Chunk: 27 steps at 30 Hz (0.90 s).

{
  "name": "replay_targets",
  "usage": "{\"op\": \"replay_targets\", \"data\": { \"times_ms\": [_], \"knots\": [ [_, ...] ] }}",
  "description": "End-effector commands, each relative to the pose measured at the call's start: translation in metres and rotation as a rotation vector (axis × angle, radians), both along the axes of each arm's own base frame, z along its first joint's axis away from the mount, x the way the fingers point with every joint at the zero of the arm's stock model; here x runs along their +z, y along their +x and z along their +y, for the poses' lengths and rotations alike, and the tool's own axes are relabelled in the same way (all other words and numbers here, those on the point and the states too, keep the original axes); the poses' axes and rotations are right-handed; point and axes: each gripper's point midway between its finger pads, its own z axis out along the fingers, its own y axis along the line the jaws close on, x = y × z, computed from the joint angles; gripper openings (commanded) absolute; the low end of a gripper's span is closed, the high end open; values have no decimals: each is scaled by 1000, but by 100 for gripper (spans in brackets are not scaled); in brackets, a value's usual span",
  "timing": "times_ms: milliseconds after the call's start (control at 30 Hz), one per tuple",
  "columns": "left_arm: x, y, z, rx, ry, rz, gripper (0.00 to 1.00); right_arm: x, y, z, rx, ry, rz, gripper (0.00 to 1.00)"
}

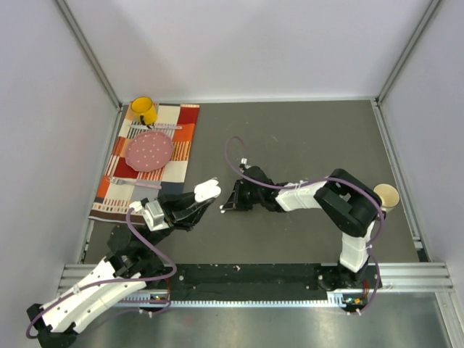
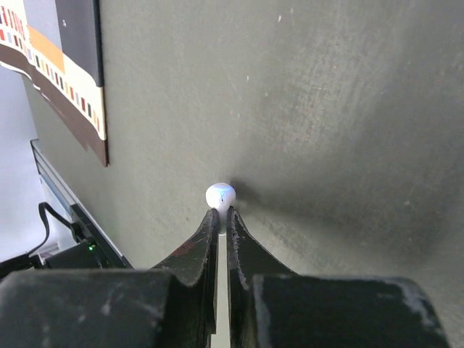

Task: Insert the wireless bluetooth earbuds into the charging case
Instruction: Pick up the earbud from the center of the board.

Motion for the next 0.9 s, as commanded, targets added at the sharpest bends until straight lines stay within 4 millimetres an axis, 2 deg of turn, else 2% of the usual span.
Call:
{"op": "replay_targets", "data": {
  "times_ms": [0,167,200,233,300,400,433,500,533,600,633,733,767,833,867],
  "knots": [
    [6,-2,1,-6,-25,-7,0,15,10,8,8,60,-58,0],
    [7,-2,1,-5,-24,-9,0,46,12,1,15,85,-160,0],
    [7,-2,1,-6,-23,-10,0,61,13,-3,7,101,-199,0],
    [7,-1,1,-2,-23,-10,0,66,14,-6,18,93,-233,0],
    [6,-1,1,-3,-21,-11,0,85,17,-17,13,105,-289,0],
    [7,-3,0,-9,-19,-21,0,97,24,-38,11,88,-355,0],
    [7,-3,0,-14,-16,-23,0,115,25,-45,17,104,-412,0],
    [7,-4,-1,-19,-15,-27,0,125,30,-60,11,94,-463,0],
    [6,-4,-1,-18,-13,-27,0,145,29,-66,39,97,-555,0],
    [6,-5,-2,-23,-11,-30,0,160,28,-76,59,62,-643,0],
    [6,-5,-2,-26,-11,-32,0,179,27,-83,83,47,-743,0],
    [6,-5,-2,-27,-11,-32,0,202,24,-95,138,-2,-895,0],
    [7,-5,-2,-28,-12,-33,0,221,19,-99,143,13,-959,0],
    [5,-5,-4,-34,-8,-30,0,237,17,-108,151,-9,-1041,0],
    [6,-5,-4,-35,-10,-29,0,252,13,-115,142,-6,-1087,0]
  ]
}}
